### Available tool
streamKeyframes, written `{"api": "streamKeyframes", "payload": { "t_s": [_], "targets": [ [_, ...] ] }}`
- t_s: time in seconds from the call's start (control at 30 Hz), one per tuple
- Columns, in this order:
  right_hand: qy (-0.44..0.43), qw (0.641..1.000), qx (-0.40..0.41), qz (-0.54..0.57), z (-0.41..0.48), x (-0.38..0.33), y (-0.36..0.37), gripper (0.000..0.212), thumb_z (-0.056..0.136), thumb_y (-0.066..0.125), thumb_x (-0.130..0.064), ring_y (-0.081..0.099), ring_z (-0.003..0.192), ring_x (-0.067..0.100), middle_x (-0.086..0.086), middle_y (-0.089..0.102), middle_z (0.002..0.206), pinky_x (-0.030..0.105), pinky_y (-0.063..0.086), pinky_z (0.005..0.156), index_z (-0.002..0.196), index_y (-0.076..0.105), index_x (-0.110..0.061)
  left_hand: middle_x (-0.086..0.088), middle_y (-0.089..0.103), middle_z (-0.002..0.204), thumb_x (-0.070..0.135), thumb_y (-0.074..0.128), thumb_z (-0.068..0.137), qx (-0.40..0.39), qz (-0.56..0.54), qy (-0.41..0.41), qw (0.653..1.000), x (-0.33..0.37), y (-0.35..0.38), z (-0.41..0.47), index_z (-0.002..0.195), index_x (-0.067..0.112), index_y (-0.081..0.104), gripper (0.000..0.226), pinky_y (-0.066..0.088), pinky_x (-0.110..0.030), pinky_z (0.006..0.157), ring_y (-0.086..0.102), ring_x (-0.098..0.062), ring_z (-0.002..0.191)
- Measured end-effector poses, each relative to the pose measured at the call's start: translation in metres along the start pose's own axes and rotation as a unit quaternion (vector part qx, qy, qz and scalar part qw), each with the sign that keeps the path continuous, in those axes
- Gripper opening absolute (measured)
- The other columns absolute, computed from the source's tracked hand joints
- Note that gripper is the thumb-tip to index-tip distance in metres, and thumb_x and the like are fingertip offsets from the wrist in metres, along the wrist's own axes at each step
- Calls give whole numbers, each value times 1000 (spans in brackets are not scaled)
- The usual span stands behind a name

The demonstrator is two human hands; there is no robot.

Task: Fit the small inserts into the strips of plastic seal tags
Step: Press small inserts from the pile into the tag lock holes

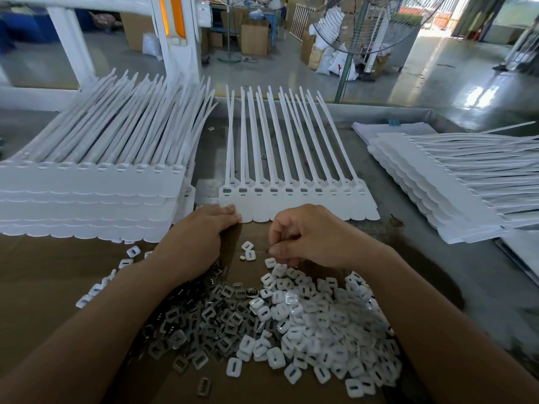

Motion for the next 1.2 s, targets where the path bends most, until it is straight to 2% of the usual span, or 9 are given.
{"api": "streamKeyframes", "payload": {
  "t_s": [0.07,0.2,0.37,0.47,0.57,0.73,0.87,0.97,1.2],
  "targets": [
    [2,1000,-4,15,0,3,-1,14,78,72,-13,68,61,11,-2,70,66,21,56,66,71,63,-21,9,30,147,-6,33,87,0,-2,-1,1000,-1,0,0,135,24,42,57,9,-20,109,20,-7,136],
    [3,1000,-2,22,2,6,-2,10,76,74,-12,67,59,9,-1,70,65,17,55,64,71,68,-17,10,30,147,-5,32,88,-1,-3,-2,1000,-1,0,-1,135,25,41,57,8,-18,108,21,-6,135],
    [22,999,12,29,-1,11,-9,14,83,67,-11,66,62,4,-8,68,62,9,47,56,72,62,-18,9,30,146,-5,33,88,-1,-2,1,1000,0,0,-1,135,24,41,56,9,-20,109,21,-7,135],
    [21,999,31,-5,-3,10,-17,13,79,70,-12,65,66,5,-6,68,69,17,53,65,72,63,-19,9,31,146,-5,34,88,1,-1,3,1000,1,-1,-1,135,24,42,55,11,-22,111,22,-8,135],
    [28,994,105,-6,-5,18,-41,15,77,71,-11,63,73,7,-6,67,76,20,52,70,77,63,-24,9,31,146,-5,34,88,-1,-3,1,1000,0,0,-2,135,24,42,55,12,-23,112,22,-8,135],
    [54,968,247,9,-12,54,-93,14,83,65,-10,62,59,-3,-10,65,72,7,44,52,79,64,-23,10,30,146,-4,33,89,-2,-3,-2,1000,-1,0,-1,135,25,42,54,12,-23,112,22,-7,135],
    [83,940,330,20,-25,81,-119,9,88,60,-14,62,65,2,-12,63,74,14,45,57,83,60,-21,9,32,146,-4,33,89,2,-5,3,1000,1,0,-1,134,23,43,54,13,-24,113,23,-8,135],
    [83,930,359,10,-27,84,-127,6,91,56,-15,59,69,6,-10,60,75,15,43,59,87,58,-19,8,32,146,-4,33,89,2,-8,4,1000,0,0,-3,134,22,43,53,12,-23,113,23,-8,135],
    [97,919,383,-8,-24,91,-128,13,94,50,-26,54,63,5,-8,58,71,14,39,54,86,57,-17,9,31,146,-4,33,89,-2,-5,-1,1000,-2,1,-3,135,24,42,54,12,-25,113,22,-8,136]
  ]
}}
Point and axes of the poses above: each hand's wrist, its own z-axis towards the middle knuckle, its own y-axis out of the palm, x = y × z, the point moved 10 cm from there along z, towards the middle knuckle
